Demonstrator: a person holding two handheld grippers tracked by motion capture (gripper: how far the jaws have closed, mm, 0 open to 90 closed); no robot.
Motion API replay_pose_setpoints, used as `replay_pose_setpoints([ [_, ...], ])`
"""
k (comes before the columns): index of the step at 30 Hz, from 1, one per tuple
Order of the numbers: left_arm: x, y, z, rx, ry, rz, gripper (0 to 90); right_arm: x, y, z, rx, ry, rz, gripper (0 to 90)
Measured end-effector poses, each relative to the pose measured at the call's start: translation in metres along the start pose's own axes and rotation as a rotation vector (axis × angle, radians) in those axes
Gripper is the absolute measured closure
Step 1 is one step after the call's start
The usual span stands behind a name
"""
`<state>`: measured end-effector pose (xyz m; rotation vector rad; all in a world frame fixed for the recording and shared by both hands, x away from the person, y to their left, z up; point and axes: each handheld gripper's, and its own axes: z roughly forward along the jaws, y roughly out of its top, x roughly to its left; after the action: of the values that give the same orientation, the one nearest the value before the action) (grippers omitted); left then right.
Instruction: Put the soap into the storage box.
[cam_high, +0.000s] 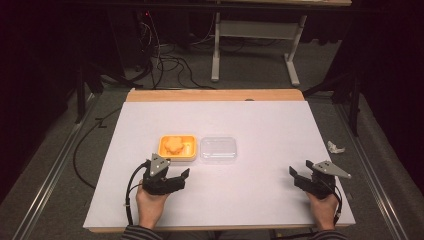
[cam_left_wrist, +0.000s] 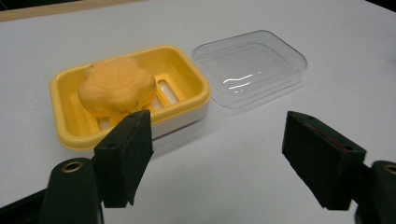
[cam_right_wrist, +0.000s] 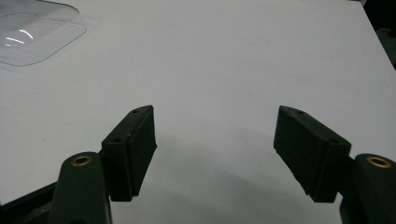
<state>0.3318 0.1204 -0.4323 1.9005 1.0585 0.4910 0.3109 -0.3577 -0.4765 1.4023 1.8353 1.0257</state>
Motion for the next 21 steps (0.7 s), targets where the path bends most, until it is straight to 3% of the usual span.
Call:
replay_pose_setpoints([
  [21,-0.010,-0.008,0.022,0.065,-0.013,0.023,25.1,-0.001,0.000,0.000,-0.003,0.001,-0.003,30.2],
])
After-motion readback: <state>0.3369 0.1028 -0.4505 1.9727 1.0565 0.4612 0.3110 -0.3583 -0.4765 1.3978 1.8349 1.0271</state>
